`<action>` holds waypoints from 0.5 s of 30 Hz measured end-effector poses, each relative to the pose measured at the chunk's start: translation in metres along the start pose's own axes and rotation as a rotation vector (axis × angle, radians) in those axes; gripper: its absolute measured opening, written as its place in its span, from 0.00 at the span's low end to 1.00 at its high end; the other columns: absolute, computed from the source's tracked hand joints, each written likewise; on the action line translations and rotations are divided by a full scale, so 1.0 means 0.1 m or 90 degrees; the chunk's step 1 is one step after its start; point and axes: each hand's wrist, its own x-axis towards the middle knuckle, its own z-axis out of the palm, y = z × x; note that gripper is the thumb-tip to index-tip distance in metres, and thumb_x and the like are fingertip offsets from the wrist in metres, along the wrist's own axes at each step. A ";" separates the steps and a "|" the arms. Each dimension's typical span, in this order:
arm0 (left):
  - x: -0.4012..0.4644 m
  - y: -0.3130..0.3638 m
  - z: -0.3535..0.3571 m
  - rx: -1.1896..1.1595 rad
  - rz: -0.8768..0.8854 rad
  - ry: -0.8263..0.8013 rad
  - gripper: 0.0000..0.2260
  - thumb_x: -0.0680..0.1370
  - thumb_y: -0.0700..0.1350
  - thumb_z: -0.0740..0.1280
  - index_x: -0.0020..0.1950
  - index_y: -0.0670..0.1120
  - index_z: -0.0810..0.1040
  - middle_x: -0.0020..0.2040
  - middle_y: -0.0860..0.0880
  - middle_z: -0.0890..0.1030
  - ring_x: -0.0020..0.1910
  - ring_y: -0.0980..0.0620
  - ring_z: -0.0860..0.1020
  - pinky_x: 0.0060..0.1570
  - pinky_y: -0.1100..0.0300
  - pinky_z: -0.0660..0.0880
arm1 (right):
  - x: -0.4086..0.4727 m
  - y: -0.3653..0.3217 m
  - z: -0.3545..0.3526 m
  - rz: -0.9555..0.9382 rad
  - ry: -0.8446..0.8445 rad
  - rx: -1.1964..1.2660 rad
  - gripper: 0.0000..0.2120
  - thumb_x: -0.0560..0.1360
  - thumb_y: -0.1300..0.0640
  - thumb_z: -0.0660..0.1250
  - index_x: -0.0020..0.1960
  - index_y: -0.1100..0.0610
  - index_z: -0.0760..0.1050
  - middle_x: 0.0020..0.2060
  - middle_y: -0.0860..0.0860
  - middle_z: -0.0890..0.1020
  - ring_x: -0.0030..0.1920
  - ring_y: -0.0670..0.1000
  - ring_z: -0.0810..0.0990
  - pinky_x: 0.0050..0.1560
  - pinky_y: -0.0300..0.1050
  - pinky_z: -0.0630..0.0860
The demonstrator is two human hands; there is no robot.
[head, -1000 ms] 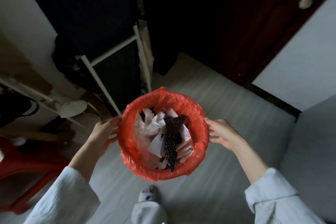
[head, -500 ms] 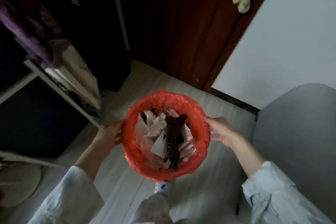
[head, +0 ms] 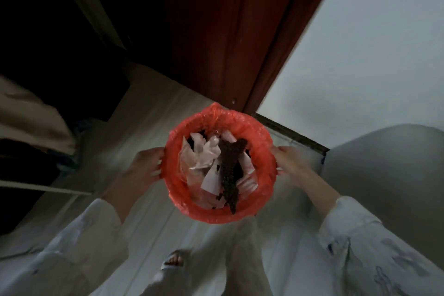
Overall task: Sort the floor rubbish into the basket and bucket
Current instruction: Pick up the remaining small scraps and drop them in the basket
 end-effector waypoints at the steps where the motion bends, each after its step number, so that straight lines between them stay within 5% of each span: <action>1: 0.22 0.02 0.28 -0.013 -0.017 -0.002 0.09 0.77 0.37 0.58 0.39 0.45 0.75 0.36 0.48 0.72 0.32 0.52 0.68 0.34 0.60 0.65 | 0.39 0.04 -0.11 0.004 -0.008 -0.026 0.24 0.71 0.41 0.60 0.41 0.63 0.79 0.39 0.60 0.84 0.39 0.58 0.84 0.46 0.55 0.82; 7: 1.18 0.00 1.41 -0.028 -0.021 0.034 0.09 0.79 0.36 0.56 0.50 0.44 0.75 0.36 0.48 0.71 0.33 0.51 0.68 0.36 0.61 0.66 | 1.86 0.09 -0.45 0.008 -0.007 -0.111 0.22 0.74 0.44 0.57 0.42 0.63 0.75 0.41 0.62 0.82 0.41 0.58 0.81 0.51 0.61 0.78; 9: 1.57 -0.14 1.74 -0.024 -0.053 0.036 0.10 0.79 0.36 0.56 0.46 0.46 0.75 0.36 0.48 0.71 0.33 0.51 0.68 0.36 0.61 0.67 | 2.40 0.21 -0.47 0.035 -0.023 -0.099 0.22 0.73 0.44 0.58 0.47 0.63 0.76 0.44 0.61 0.82 0.42 0.53 0.80 0.53 0.61 0.78; 15: 2.84 -0.60 2.42 0.017 -0.098 0.054 0.10 0.78 0.35 0.57 0.48 0.47 0.75 0.35 0.47 0.72 0.32 0.51 0.69 0.35 0.61 0.69 | 3.82 0.82 -0.28 0.106 -0.058 -0.062 0.21 0.68 0.39 0.58 0.53 0.50 0.78 0.50 0.50 0.83 0.51 0.53 0.81 0.58 0.56 0.76</action>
